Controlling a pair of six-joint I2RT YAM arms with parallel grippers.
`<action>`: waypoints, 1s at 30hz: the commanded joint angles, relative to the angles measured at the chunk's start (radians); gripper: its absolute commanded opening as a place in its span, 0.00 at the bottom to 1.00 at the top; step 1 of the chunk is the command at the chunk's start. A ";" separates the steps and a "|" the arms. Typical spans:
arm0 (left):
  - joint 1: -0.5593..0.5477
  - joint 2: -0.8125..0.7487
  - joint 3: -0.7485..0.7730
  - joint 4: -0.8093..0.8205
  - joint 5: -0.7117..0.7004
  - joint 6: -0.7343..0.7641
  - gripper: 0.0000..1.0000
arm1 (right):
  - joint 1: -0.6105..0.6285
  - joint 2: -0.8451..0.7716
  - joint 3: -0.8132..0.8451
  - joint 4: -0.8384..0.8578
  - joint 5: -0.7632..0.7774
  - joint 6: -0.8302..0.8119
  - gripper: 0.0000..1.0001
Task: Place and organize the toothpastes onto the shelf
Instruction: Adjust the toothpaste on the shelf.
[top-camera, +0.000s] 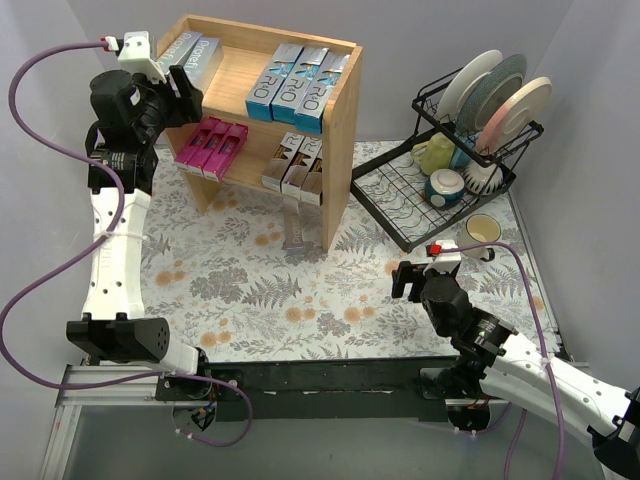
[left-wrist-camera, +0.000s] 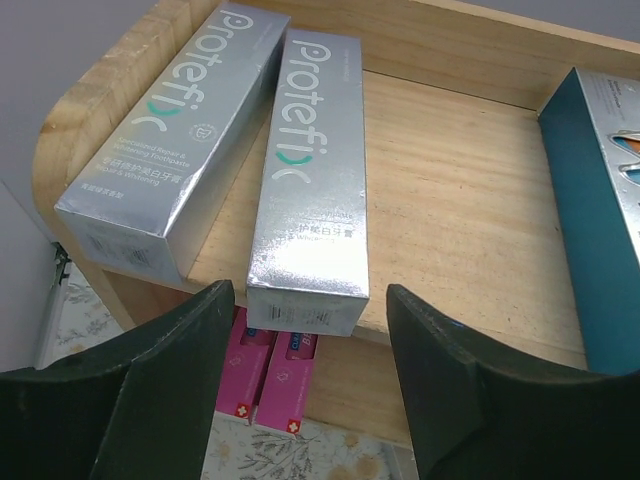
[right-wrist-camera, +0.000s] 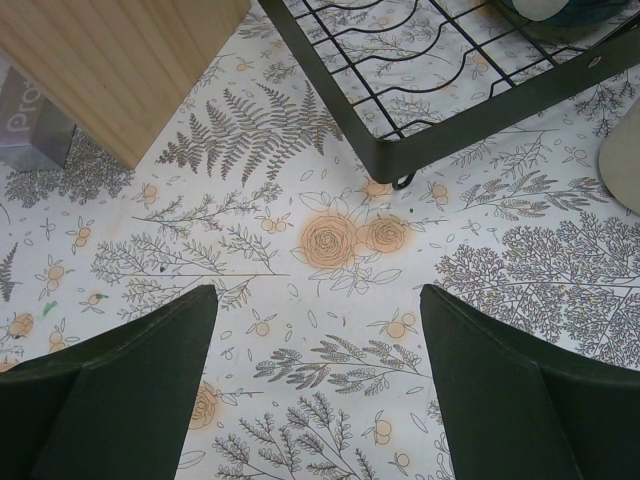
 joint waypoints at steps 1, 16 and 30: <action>0.001 -0.019 -0.016 0.032 -0.065 0.003 0.59 | -0.003 -0.003 0.013 0.024 0.013 0.004 0.90; 0.001 0.013 -0.009 0.069 -0.211 0.025 0.42 | -0.003 0.004 0.012 0.026 0.012 -0.001 0.90; 0.001 -0.019 -0.034 0.081 -0.279 -0.029 0.48 | -0.003 0.013 0.012 0.027 0.009 -0.005 0.90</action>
